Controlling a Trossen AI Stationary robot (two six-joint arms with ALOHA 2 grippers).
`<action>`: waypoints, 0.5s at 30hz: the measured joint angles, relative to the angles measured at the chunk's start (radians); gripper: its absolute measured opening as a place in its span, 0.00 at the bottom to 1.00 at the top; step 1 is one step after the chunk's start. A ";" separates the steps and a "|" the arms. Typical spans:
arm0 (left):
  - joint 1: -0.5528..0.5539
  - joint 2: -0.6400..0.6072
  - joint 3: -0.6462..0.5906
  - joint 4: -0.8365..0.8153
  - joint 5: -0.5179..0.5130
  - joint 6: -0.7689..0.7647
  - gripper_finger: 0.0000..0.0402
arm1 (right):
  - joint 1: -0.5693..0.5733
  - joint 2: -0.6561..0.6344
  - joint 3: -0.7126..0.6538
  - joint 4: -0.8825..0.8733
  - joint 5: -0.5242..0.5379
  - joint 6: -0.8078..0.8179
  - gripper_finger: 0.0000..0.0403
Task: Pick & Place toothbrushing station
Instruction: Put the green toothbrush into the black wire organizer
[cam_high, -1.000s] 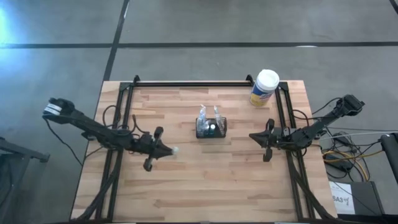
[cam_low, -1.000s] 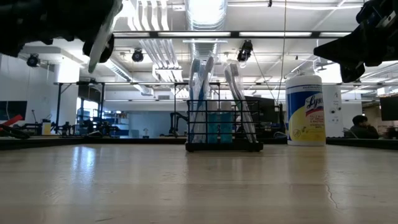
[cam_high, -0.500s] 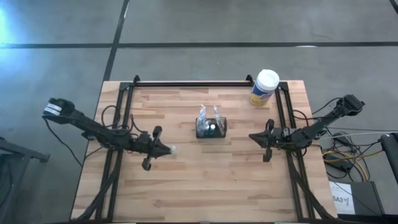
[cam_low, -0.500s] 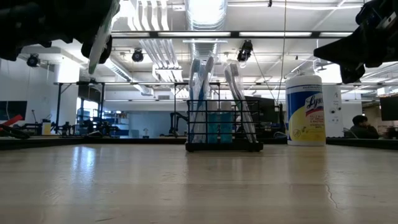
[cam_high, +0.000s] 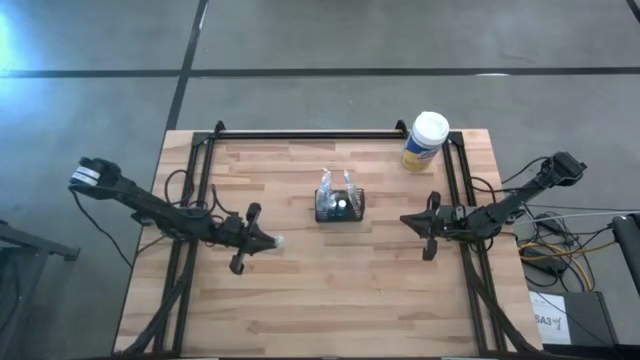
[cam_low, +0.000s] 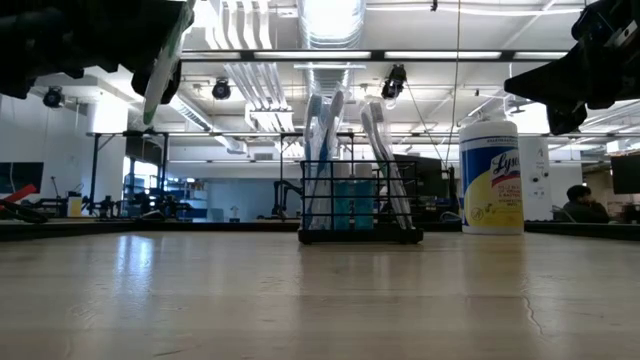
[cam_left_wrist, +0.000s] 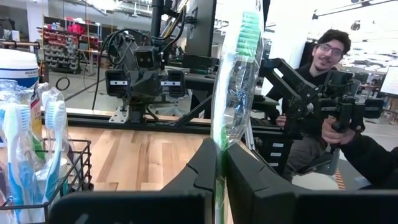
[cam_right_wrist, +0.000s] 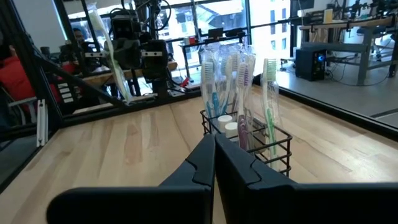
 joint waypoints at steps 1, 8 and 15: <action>0.000 0.000 0.001 0.000 0.000 0.000 0.04 | 0.000 0.000 0.000 0.000 0.000 0.000 0.02; 0.004 0.000 0.017 -0.006 -0.080 -0.034 0.04 | -0.001 0.000 0.000 0.001 0.006 0.000 0.02; 0.009 0.000 0.113 -0.147 -0.055 -0.006 0.04 | -0.001 0.000 0.000 0.002 0.026 0.002 0.02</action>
